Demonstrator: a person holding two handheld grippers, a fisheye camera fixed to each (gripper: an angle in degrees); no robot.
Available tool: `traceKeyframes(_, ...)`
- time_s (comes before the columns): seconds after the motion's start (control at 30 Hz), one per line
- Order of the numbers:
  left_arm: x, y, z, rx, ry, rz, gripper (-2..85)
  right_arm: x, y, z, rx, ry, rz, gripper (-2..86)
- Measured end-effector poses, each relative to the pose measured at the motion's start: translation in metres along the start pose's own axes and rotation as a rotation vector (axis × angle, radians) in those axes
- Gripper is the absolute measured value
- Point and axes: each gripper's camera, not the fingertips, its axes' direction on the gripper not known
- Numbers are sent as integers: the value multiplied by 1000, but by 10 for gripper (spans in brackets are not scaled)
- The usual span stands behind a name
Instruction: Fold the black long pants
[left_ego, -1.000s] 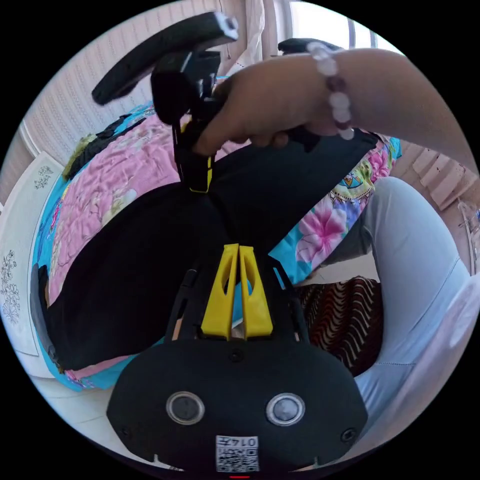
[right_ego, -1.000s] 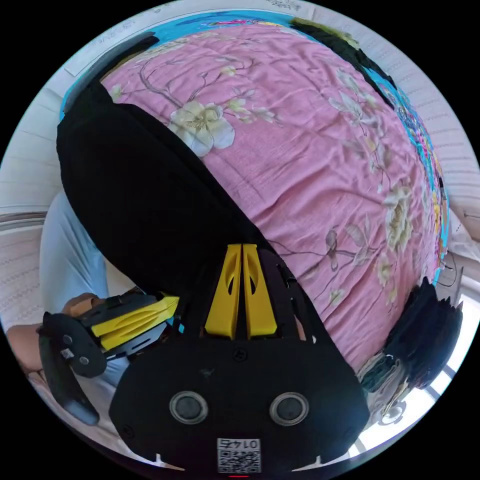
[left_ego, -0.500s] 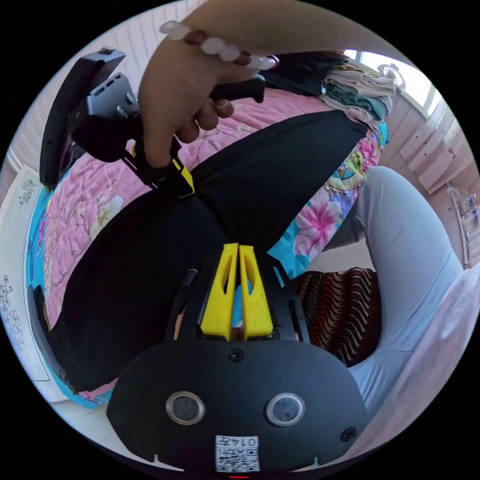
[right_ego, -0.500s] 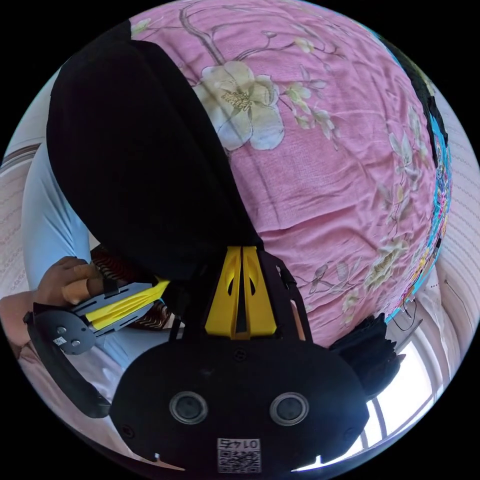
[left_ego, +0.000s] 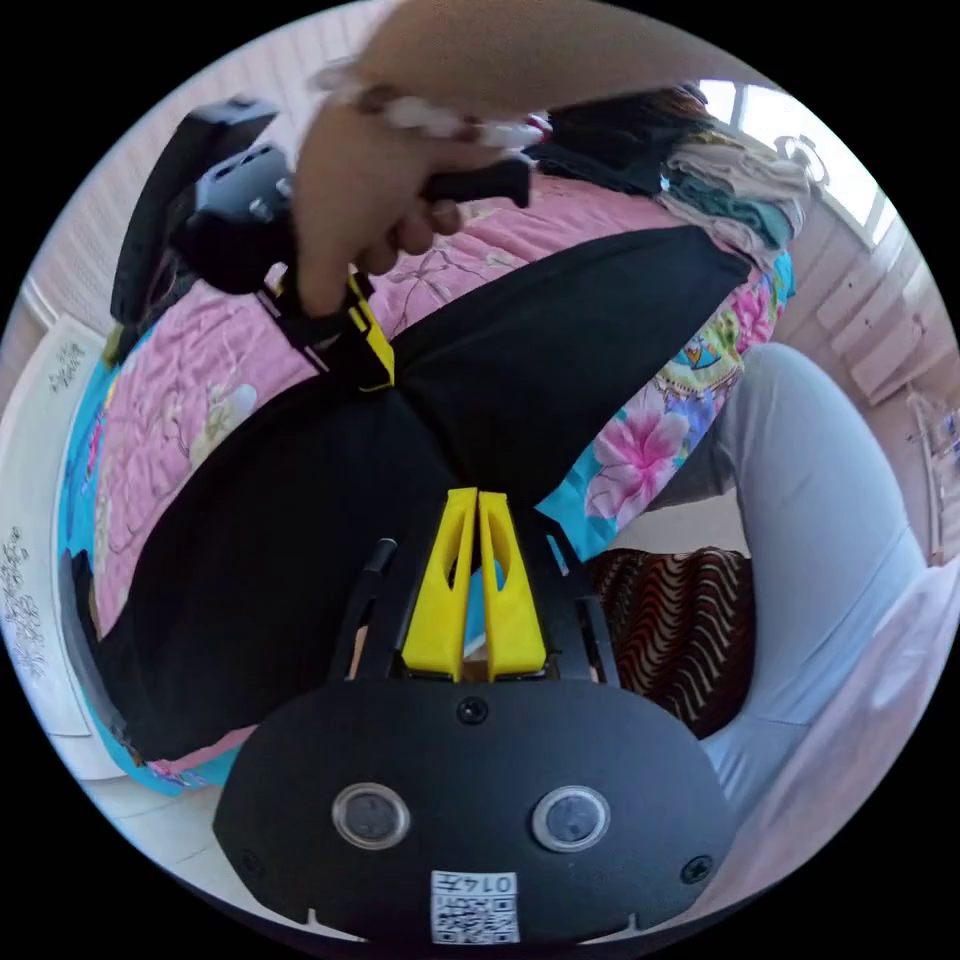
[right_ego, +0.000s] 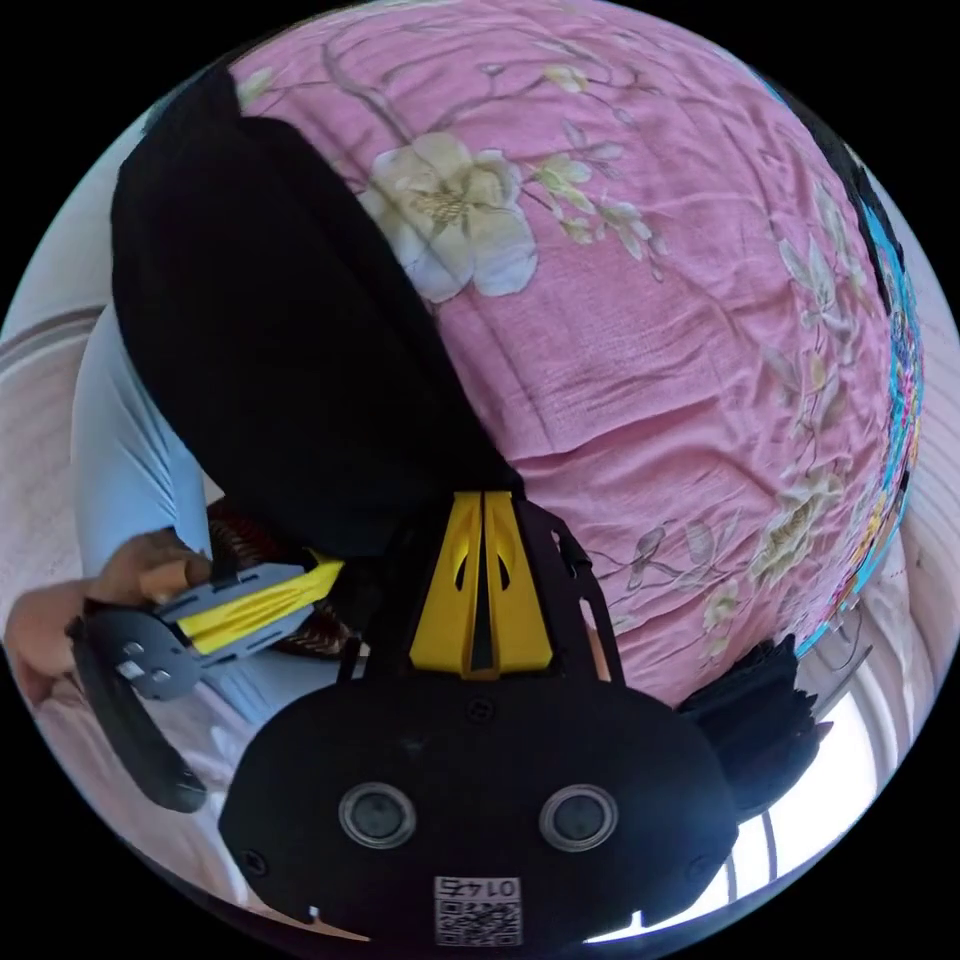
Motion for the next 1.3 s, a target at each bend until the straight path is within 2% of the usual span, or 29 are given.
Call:
traceKeyframes(0.13,-1,10,4,-38,43,34,-10,-7,13,-18,-26,48,-113,-8)
traceKeyframes(0.4,14,23,45,-20,-33,109,-10,16,14,-24,-26,27,-71,-9)
traceKeyframes(0.53,-1,23,62,-26,55,102,-10,48,23,-43,-48,-81,-60,-10)
traceKeyframes(0.63,7,23,73,-35,14,198,-10,70,39,-59,-26,-142,-38,-10)
traceKeyframes(0.83,-5,23,95,-30,77,156,-7,113,73,-98,7,-227,4,-10)
traceKeyframes(1.0,4,28,109,-12,29,136,-7,126,108,-142,29,-140,-2,-10)
traceKeyframes(1.1,2,31,115,5,48,106,-9,137,143,-173,96,-90,2,-10)
traceKeyframes(1.2,17,25,112,-54,-4,200,-9,157,206,-205,288,-84,40,-9)
traceKeyframes(1.3,28,19,98,-42,-28,275,-10,191,283,-240,426,-195,115,-9)
